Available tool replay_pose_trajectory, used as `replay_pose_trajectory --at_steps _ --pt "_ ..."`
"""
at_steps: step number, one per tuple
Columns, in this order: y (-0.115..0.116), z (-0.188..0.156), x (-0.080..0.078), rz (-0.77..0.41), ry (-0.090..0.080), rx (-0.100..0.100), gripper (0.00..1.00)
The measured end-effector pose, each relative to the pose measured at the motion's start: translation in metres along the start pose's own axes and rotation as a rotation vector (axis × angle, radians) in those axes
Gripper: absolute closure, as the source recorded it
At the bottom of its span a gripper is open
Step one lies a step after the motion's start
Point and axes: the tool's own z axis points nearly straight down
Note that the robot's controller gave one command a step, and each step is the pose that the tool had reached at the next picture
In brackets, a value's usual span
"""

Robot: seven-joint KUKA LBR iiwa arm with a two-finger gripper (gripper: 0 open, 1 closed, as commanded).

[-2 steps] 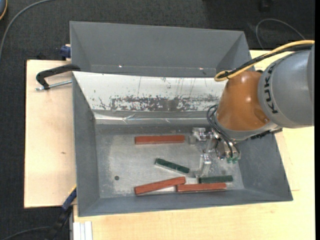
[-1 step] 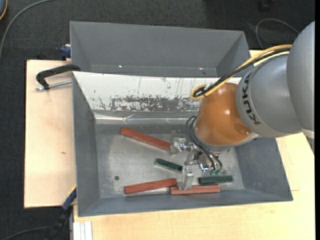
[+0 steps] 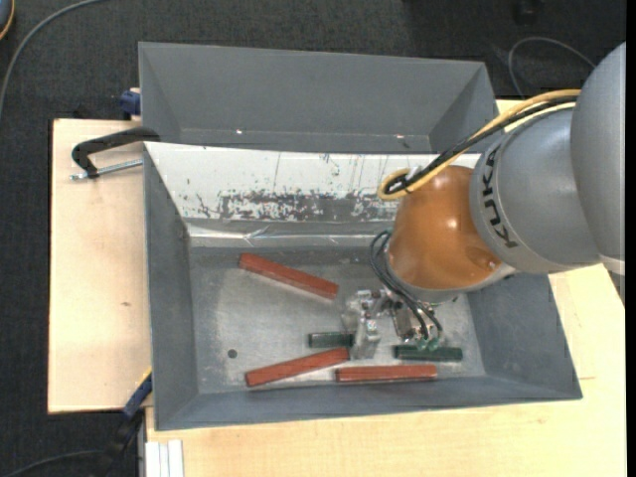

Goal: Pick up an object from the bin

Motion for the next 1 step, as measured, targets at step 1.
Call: replay_pose_trajectory --at_steps 1 --pt "0.0061 -0.1785 0.0086 -0.207 -0.014 0.002 1.00"
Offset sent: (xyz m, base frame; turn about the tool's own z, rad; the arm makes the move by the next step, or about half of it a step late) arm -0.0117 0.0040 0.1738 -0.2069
